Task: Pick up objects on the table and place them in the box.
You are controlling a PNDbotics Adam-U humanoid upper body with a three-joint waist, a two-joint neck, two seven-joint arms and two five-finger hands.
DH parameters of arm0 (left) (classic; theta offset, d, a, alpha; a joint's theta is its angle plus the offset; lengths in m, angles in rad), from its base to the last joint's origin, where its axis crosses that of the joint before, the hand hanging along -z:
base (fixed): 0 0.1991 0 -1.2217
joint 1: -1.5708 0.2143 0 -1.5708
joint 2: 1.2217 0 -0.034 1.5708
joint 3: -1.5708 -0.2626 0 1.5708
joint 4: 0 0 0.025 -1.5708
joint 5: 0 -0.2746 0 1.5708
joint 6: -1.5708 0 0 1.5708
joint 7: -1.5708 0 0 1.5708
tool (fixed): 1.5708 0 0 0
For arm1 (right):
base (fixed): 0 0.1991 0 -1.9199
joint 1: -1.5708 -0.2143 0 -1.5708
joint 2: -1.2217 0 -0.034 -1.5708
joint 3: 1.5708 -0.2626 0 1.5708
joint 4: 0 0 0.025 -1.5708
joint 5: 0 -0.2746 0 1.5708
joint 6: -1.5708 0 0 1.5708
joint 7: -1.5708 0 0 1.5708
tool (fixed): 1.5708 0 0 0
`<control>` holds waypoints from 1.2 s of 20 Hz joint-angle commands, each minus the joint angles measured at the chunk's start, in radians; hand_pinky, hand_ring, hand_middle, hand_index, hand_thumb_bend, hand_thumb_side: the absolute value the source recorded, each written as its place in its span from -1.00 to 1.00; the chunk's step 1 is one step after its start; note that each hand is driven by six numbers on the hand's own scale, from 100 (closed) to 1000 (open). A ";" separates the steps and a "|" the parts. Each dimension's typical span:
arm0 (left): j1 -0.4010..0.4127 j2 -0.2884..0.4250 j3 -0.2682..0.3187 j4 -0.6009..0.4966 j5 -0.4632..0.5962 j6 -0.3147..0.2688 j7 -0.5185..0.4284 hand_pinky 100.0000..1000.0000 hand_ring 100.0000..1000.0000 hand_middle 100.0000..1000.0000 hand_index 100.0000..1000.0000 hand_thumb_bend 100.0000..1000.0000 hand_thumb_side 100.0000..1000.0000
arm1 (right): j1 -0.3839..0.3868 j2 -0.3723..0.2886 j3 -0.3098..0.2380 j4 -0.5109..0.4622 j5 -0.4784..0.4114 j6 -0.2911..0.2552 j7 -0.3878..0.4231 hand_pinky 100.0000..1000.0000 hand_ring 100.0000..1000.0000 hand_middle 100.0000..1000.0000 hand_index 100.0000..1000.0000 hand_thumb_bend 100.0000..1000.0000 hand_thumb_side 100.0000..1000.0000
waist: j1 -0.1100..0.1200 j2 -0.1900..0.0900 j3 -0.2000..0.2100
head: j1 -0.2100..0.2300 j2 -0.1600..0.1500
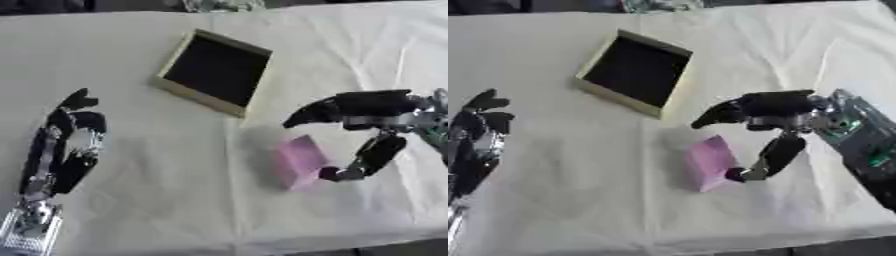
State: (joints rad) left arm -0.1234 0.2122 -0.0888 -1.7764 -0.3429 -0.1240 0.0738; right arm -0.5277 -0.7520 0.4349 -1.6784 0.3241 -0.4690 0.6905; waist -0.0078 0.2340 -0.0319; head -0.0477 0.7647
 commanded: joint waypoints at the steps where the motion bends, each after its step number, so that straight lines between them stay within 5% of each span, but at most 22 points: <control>1: -0.006 0.015 -0.001 -0.011 0.002 -0.001 -0.002 0.43 0.38 0.48 0.87 -0.76 0.38 | -0.009 -0.011 -0.002 0.002 0.011 -0.212 0.217 0.76 0.77 0.75 1.00 -0.51 -0.31 | 0.000 -0.015 0.000 | -0.003 0.005; 13: -0.005 0.013 0.000 -0.011 0.002 -0.001 -0.003 0.43 0.38 0.48 0.87 -0.76 0.38 | 0.003 0.016 0.012 0.049 0.033 -0.214 0.217 0.75 0.76 0.73 1.00 -0.52 -0.29 | 0.005 -0.010 0.003 | -0.006 0.005; 24: -0.005 0.011 -0.001 -0.012 0.004 -0.002 -0.005 0.44 0.39 0.48 0.87 -0.77 0.38 | 0.010 0.043 0.023 0.124 0.073 -0.242 0.217 0.75 0.75 0.70 0.78 -0.52 -0.32 | 0.007 -0.007 0.006 | -0.008 0.005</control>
State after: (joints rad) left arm -0.1234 0.2122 -0.0890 -1.7764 -0.3429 -0.1236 0.0714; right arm -0.5141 -0.6907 0.4616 -1.5613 0.3838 -0.4805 0.6790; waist -0.0016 0.2383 -0.0260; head -0.0551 0.7648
